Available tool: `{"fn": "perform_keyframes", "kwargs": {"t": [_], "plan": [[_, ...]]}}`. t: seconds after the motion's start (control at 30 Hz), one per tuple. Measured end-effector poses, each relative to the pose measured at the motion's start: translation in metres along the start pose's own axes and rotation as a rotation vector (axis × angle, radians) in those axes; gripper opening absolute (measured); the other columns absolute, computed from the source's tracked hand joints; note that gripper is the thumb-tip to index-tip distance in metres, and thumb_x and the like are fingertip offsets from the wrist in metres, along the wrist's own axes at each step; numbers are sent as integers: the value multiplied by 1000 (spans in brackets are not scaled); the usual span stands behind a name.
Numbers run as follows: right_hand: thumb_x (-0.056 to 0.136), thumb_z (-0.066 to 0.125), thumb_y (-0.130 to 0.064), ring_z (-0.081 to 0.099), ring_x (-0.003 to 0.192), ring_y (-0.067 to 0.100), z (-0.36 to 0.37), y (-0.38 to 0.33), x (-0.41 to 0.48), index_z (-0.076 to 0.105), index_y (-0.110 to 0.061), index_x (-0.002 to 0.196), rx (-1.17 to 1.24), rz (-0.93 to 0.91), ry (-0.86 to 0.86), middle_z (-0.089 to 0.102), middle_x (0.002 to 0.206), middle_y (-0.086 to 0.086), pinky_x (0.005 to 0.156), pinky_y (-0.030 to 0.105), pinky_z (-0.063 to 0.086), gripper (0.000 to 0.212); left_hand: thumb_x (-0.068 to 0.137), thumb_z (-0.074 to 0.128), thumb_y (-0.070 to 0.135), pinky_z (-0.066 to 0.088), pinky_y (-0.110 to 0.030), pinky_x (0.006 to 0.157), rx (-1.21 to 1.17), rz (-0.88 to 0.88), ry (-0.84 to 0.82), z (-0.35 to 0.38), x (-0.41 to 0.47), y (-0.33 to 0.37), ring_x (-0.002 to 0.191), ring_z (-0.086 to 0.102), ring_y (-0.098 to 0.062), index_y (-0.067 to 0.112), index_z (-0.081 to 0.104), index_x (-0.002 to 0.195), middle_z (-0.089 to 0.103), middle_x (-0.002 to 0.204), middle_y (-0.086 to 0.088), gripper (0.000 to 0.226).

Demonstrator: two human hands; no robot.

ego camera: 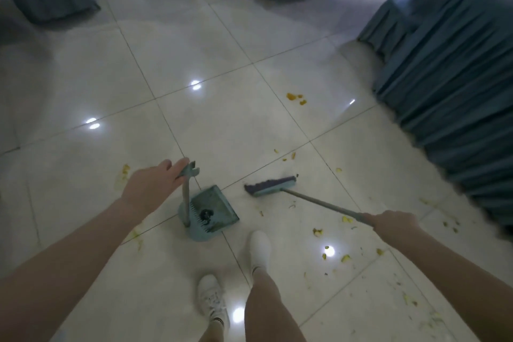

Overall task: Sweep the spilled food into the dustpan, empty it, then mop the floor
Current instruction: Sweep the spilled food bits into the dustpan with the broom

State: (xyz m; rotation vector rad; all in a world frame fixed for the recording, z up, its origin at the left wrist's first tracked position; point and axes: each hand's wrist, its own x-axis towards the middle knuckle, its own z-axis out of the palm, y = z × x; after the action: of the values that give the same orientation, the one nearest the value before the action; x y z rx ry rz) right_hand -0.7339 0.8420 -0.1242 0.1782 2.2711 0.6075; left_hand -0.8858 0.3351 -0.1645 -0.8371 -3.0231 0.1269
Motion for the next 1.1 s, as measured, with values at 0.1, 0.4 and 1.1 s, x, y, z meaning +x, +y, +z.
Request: {"fn": "perform_keyframes", "kwargs": {"t": [0.1,0.4,1.1], "plan": [[104,32,-20,38,50,7,20,-3,-30,23,-52,143,9,38,2,39,65,-7,47,21,31,51,69,84,22,36,-22,27,6,32,-2,-2,-11,3,30,42,-19,20,40,128,51,73,-3,73],[85,68,-28,66,75,13,15,-45,-67,62,-30,119,560,245,3,66,95,-5,72,29,60,34,80,74,30,40,-26,27,-43,88,57,-10,-40,14,29,44,-22,16,42,127,52,71,-5,59],[95,42,-12,55,52,20,-12,-163,-74,51,-4,87,892,33,-297,65,74,11,48,26,43,15,89,56,41,26,-19,31,-57,128,59,-6,-85,27,30,37,-19,17,44,121,50,66,-3,41]]}}
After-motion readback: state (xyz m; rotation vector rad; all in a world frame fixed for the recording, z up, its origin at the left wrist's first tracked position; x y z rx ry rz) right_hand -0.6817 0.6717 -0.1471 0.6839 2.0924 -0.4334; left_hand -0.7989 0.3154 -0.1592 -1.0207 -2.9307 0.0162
